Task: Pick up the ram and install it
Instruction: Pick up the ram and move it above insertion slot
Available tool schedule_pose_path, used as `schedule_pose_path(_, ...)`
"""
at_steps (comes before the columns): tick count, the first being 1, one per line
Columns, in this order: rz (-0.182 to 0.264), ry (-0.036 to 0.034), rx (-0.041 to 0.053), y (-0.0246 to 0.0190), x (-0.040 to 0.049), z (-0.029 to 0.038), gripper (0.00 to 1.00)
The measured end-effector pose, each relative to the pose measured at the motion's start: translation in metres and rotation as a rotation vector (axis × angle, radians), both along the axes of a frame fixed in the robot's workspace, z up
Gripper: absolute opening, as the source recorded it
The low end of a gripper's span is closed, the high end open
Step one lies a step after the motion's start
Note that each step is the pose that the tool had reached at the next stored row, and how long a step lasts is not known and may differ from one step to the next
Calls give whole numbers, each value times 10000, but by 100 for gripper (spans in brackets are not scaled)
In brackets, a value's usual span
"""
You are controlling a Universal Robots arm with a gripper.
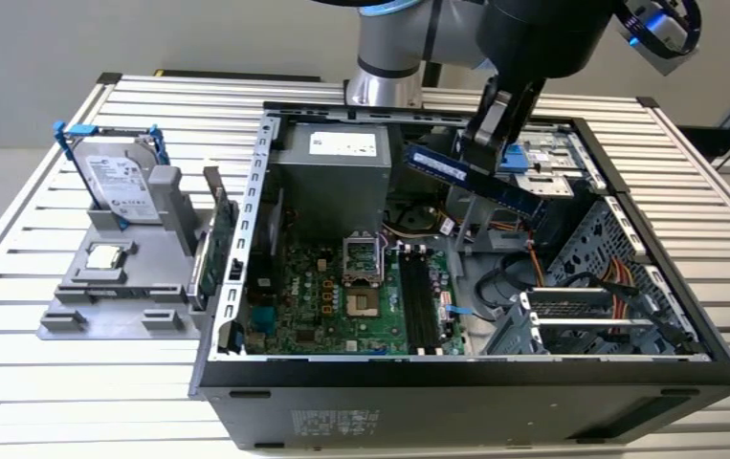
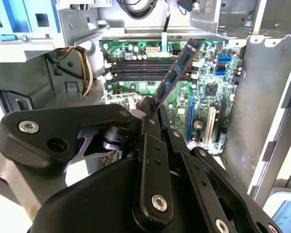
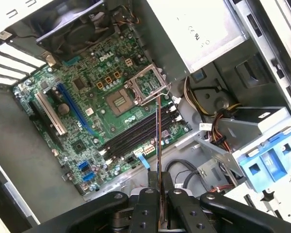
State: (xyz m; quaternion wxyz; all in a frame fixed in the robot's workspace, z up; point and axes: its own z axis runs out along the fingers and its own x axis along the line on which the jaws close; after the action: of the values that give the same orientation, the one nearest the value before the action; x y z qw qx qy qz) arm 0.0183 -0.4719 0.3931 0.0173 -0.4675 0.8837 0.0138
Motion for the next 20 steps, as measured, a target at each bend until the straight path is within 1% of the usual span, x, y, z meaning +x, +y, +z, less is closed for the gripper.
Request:
schedule_pose_path(9,-872,0,-1,0,0,0,0)
schedule_pose_path(10,-1061,0,0,0,0,0,0)
schedule_pose_path(20,-2003,0,-1,0,0,0,0)
